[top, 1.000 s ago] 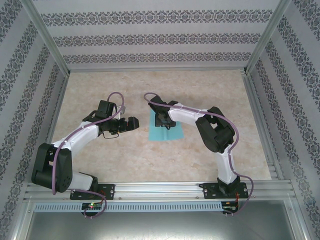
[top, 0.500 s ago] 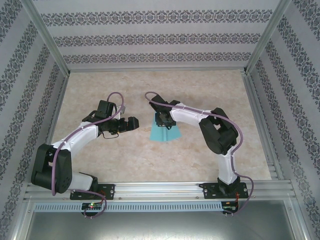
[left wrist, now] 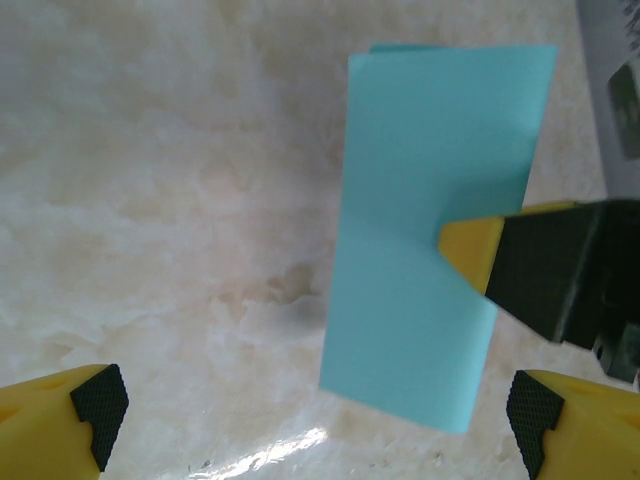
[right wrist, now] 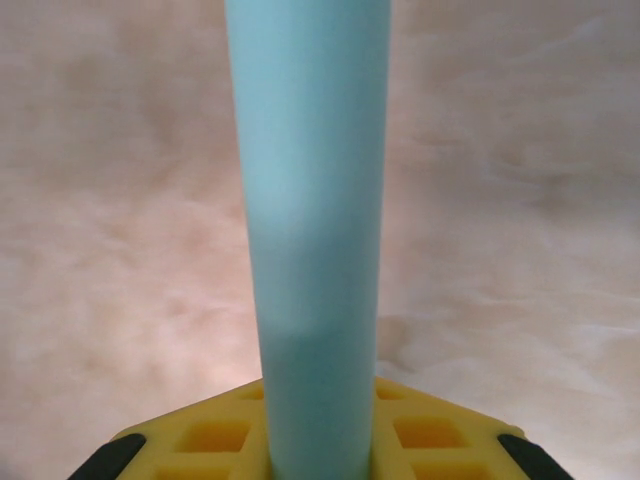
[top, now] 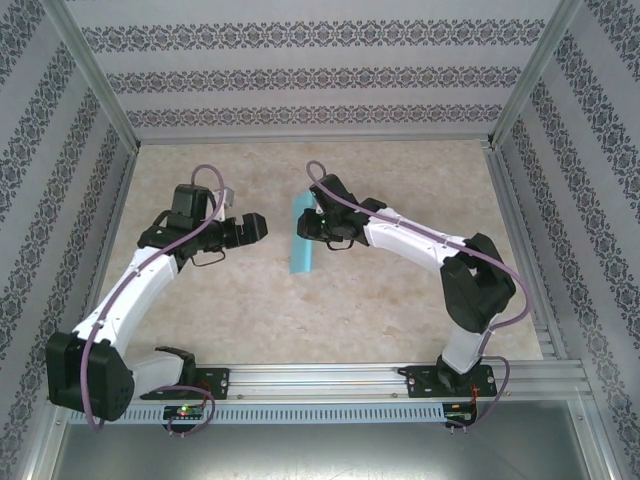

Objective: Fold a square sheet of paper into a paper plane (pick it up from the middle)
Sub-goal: Fold the square sheet of paper in half at the center of the table.

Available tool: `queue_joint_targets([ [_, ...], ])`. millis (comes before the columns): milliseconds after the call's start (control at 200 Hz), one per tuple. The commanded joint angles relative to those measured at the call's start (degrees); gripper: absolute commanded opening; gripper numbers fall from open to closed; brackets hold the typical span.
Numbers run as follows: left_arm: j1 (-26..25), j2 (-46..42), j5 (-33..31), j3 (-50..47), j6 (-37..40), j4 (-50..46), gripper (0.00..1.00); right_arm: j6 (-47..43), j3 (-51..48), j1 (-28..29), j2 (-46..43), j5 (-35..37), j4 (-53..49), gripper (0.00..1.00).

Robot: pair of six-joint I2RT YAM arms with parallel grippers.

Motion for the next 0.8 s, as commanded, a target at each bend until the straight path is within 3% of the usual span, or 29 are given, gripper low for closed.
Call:
queue_joint_targets([
  [0,1.4,-1.7,0.6,3.2,0.4,-4.7,1.0,5.9,-4.2,-1.2,-2.8,-12.6,11.2,0.24],
  [105,1.5,-1.3,3.7,3.0,-1.7,-2.9,0.99,10.3,-9.7,-2.7,-3.0,-17.9,19.8,0.24],
  [280,1.1,2.9,9.3,-1.1,-6.4,4.6,0.9,8.8,-14.2,-3.5,-1.4,-17.3,19.8,0.24],
  [535,-2.5,10.9,10.1,-4.1,-10.1,13.5,0.8,8.4,-19.9,-6.1,2.2,-22.4,25.8,0.25],
  [799,-6.8,20.4,10.9,-3.5,-11.0,18.5,0.56,7.0,-22.7,-8.6,4.7,-24.7,26.9,0.26],
])
